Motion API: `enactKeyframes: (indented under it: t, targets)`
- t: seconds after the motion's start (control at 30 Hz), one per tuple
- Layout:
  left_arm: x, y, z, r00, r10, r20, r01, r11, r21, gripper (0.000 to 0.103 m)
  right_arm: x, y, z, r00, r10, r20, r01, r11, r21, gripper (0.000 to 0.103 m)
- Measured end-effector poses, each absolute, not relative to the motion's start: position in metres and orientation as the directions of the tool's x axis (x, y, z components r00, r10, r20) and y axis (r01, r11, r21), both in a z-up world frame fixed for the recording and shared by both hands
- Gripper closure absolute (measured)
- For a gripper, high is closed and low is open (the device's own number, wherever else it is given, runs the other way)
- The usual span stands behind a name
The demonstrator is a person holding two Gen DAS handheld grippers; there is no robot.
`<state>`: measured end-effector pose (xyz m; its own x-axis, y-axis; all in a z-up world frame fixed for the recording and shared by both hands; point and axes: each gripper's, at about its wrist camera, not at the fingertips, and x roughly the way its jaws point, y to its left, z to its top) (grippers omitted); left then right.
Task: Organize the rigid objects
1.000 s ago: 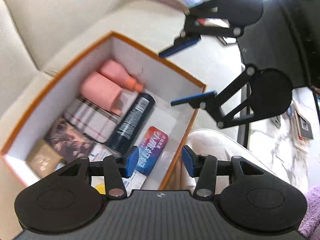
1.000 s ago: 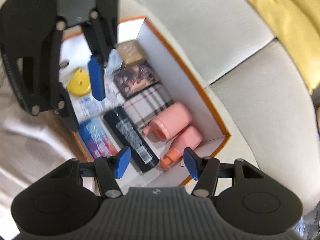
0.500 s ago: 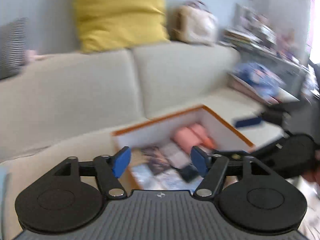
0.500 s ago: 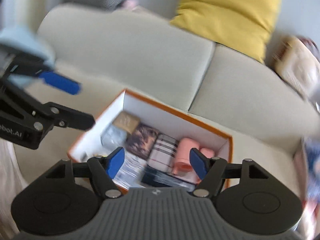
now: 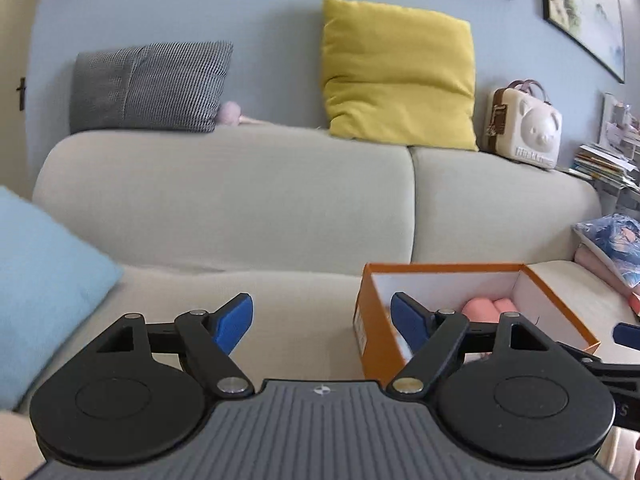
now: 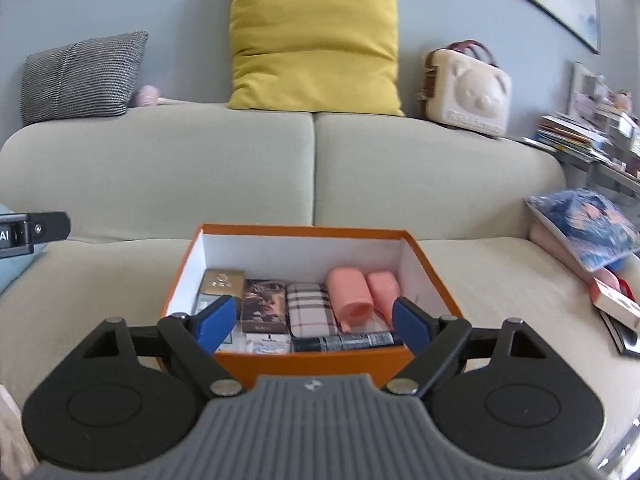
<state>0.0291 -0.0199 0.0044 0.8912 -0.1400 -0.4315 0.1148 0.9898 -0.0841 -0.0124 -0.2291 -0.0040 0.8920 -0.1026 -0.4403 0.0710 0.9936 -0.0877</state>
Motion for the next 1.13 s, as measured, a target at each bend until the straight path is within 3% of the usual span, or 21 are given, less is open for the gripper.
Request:
enactKeyframes:
  t: [0.43,1.13]
  targets:
    - [0.014,-0.032,-0.013,0.883,-0.104,-0.457,0.121,0.993,0.008,0.011,-0.013,-0.231,-0.022,0.882,-0.135,-0.451,0.106,0.990,-0.089,0.014]
    - [0.012,-0.026,-0.011,0.875,-0.126,-0.467,0.145,0.989,0.004,0.011,-0.013,-0.237,-0.020,0.870,-0.139,-0.474,0.113,0.990,-0.083,0.014]
